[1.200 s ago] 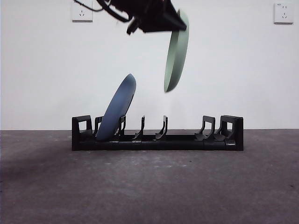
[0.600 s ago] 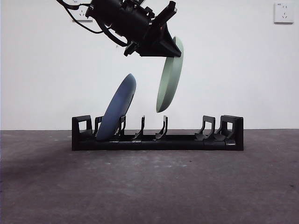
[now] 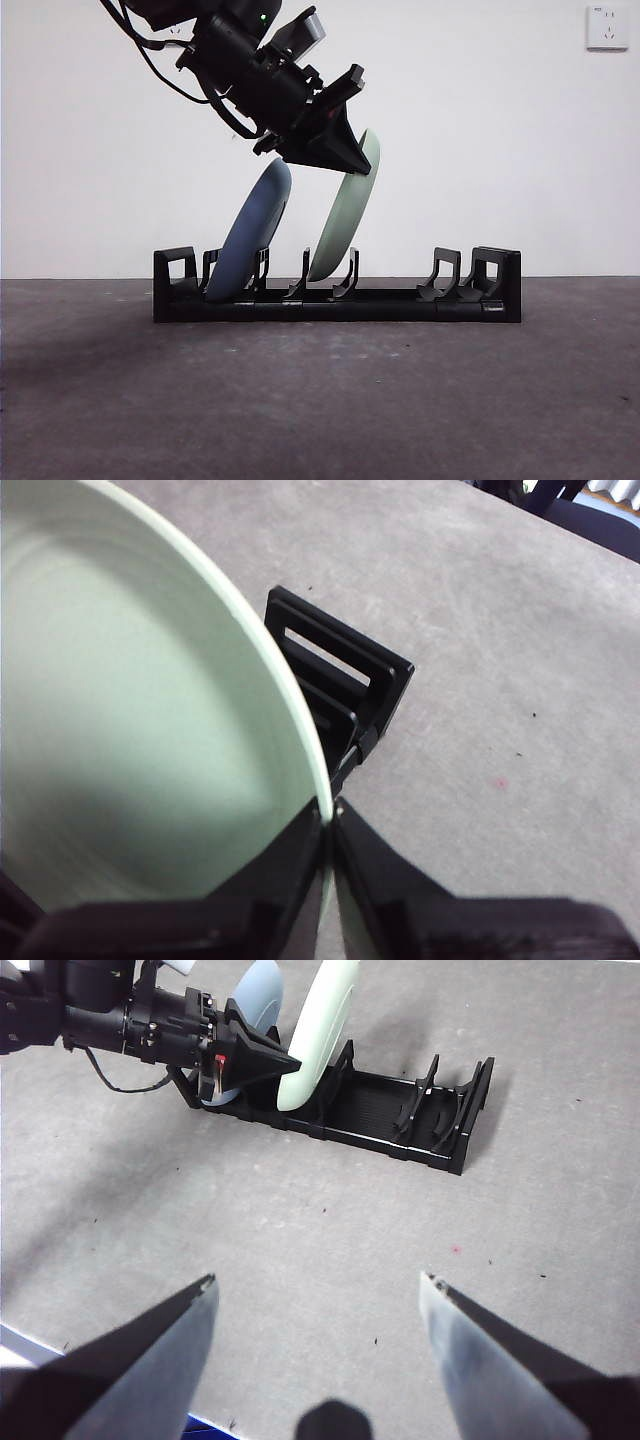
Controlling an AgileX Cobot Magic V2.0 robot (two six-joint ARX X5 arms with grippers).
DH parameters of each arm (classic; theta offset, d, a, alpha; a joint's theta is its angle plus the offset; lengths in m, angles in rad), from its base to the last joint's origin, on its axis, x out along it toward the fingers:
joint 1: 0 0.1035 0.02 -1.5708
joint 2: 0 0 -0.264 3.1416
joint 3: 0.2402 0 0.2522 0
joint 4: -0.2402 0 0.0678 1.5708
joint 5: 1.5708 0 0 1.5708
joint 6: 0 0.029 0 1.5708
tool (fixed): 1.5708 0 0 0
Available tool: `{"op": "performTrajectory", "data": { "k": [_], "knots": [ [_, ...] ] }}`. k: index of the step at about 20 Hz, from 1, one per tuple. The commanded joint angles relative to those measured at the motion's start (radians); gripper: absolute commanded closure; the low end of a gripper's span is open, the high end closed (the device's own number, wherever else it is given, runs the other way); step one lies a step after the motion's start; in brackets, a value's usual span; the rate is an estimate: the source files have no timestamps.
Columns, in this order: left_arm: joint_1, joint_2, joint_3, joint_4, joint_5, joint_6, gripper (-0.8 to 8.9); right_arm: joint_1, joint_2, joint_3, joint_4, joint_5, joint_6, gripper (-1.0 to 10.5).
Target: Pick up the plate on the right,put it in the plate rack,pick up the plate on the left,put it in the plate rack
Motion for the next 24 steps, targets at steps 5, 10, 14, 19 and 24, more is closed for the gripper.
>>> {"op": "performTrajectory", "data": {
  "k": [5, 10, 14, 19, 24],
  "knots": [
    [0.005, 0.052, -0.002, -0.005, -0.014, 0.049, 8.21, 0.001, -0.002, -0.007, -0.023, -0.010, 0.002, 6.0],
    [0.005, 0.071, -0.002, -0.008, -0.016, 0.048, 8.21, 0.001, -0.002, -0.007, -0.018, -0.040, 0.002, 6.0],
    [0.005, 0.071, -0.002, -0.032, -0.012, 0.045, 8.03, 0.001, -0.002, -0.007, -0.014, -0.040, 0.001, 6.0],
    [0.005, 0.061, -0.002, -0.064, -0.012, 0.044, 5.84, 0.001, -0.002, -0.007, -0.007, -0.040, 0.000, 6.0],
    [0.004, -0.005, -0.002, -0.077, -0.011, 0.038, 5.84, 0.001, -0.002, -0.007, -0.007, -0.040, 0.000, 6.0]
  ]
}}
